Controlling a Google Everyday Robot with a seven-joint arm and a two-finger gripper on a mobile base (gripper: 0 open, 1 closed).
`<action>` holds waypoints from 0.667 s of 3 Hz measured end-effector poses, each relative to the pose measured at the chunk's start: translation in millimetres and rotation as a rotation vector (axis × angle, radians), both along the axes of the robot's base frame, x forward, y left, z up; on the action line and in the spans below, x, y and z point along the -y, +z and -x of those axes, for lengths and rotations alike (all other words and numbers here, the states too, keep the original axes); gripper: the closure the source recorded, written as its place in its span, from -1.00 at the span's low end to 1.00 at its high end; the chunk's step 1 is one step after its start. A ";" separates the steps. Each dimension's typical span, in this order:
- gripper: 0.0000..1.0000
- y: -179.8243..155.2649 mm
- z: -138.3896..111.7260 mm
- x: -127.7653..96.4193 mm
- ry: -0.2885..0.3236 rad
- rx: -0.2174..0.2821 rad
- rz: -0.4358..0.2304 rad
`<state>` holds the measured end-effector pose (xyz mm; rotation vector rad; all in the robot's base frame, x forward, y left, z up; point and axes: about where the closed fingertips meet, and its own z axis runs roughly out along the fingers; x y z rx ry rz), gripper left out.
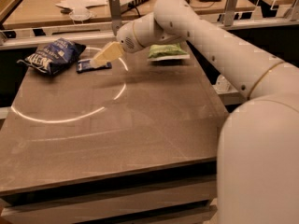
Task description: Move rxbar blueberry near blue chip bag
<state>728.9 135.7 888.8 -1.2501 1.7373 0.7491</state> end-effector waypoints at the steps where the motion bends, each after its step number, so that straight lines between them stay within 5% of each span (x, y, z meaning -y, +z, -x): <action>1: -1.00 9.5 12.8 74.3 -0.086 0.076 -0.051; 2: -1.00 8.4 10.9 76.4 -0.090 0.068 -0.046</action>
Offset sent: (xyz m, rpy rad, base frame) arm -0.0103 -0.0463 0.0095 0.0430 -0.0547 -0.0537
